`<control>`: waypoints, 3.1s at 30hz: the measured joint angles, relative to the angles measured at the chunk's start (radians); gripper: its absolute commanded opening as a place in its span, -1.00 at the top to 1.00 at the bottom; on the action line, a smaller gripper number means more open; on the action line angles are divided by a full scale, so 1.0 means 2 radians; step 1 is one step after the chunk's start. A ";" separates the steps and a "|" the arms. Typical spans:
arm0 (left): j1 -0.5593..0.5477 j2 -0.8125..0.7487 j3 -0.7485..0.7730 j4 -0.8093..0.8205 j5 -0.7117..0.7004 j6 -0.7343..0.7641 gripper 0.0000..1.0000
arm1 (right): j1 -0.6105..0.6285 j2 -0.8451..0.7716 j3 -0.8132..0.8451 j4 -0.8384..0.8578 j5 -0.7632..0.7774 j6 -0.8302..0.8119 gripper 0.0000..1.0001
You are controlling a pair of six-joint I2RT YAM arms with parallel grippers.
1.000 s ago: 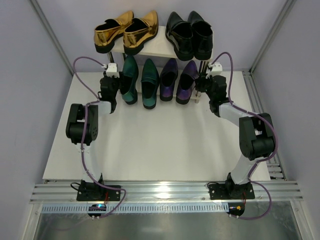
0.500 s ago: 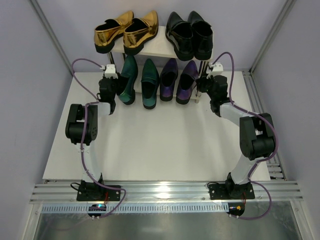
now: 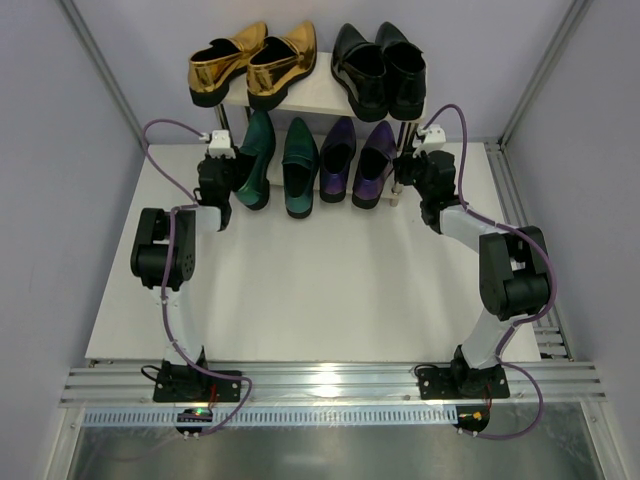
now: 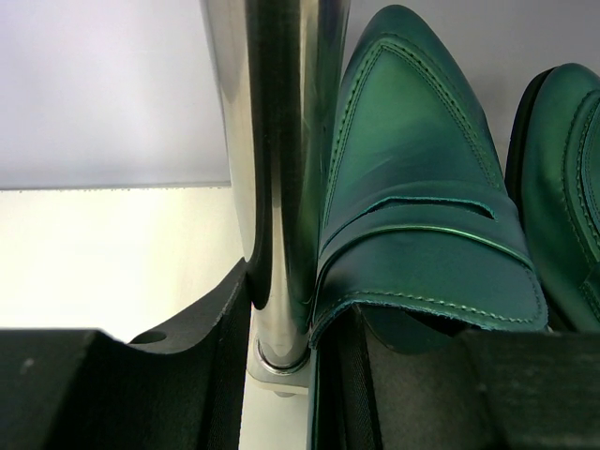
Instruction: Place and organize the shoes onto the shoe shelf
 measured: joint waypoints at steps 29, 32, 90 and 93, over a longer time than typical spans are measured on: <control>-0.031 -0.031 -0.049 0.018 -0.052 0.000 1.00 | -0.010 -0.025 -0.030 0.004 0.003 -0.007 0.29; -0.038 -0.041 -0.064 0.019 -0.064 -0.001 1.00 | -0.014 -0.031 -0.037 0.005 0.006 -0.007 0.30; -0.221 -0.330 -0.154 -0.303 -0.207 -0.062 -0.40 | -0.030 -0.251 -0.213 -0.040 -0.051 0.074 -0.40; -0.221 -0.354 -0.157 -0.312 -0.205 -0.072 -0.99 | -0.028 -0.296 -0.235 -0.050 -0.051 0.078 -0.41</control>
